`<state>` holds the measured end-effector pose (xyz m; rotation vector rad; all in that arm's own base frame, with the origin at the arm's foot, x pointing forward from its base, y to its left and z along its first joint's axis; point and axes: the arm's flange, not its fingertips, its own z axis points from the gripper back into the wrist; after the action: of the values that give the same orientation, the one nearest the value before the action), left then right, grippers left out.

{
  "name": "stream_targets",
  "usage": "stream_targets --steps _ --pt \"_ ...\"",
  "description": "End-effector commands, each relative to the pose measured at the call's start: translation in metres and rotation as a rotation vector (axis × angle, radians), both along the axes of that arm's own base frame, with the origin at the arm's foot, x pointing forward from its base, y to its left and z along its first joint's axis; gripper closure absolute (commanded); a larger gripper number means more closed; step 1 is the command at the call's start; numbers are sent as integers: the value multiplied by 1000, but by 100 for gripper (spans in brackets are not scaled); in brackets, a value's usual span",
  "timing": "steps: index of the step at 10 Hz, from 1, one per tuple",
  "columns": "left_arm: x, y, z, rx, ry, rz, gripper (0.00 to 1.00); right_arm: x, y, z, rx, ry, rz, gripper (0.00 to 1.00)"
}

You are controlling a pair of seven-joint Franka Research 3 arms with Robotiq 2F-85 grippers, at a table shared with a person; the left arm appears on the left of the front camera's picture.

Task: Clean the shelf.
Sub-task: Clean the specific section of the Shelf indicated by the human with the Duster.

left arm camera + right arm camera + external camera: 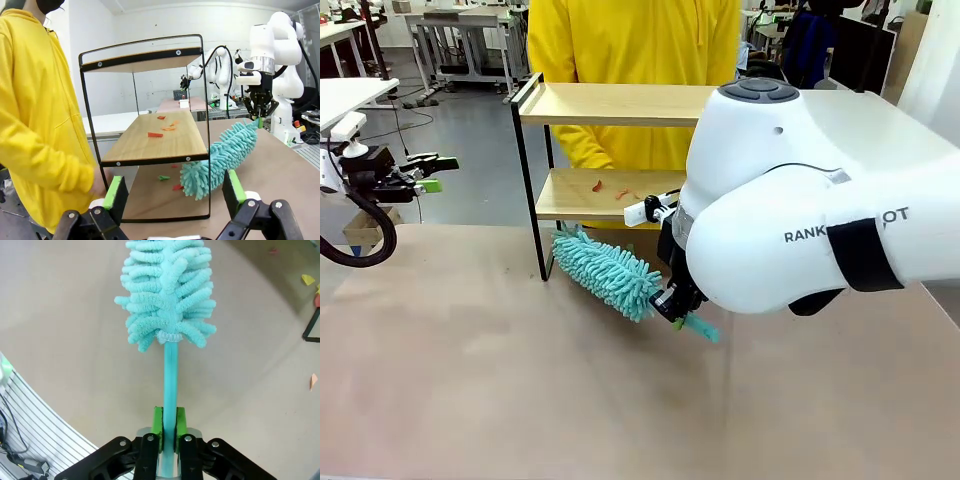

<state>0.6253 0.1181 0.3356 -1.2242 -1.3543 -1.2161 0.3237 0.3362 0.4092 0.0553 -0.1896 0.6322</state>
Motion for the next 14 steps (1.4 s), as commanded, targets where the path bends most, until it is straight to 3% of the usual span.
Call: stream_targets --steps 1,2,6,8,10,14 --pt "-1 1 3 -1 -18 2 0 3 23 3 35 -72 -116 87" --pt "-1 1 3 -1 -18 2 0 5 47 3 76 -113 -171 87" --pt "-1 1 3 -1 -18 2 0 31 116 -20 95 -135 -424 87" --pt "-1 1 3 -1 -18 2 0 45 142 -35 122 -175 -469 87" --pt "-1 1 3 -1 -18 2 0 66 157 -54 154 -106 -468 87" --pt "-1 1 3 -1 -18 2 0 81 155 -69 185 -50 -522 87"
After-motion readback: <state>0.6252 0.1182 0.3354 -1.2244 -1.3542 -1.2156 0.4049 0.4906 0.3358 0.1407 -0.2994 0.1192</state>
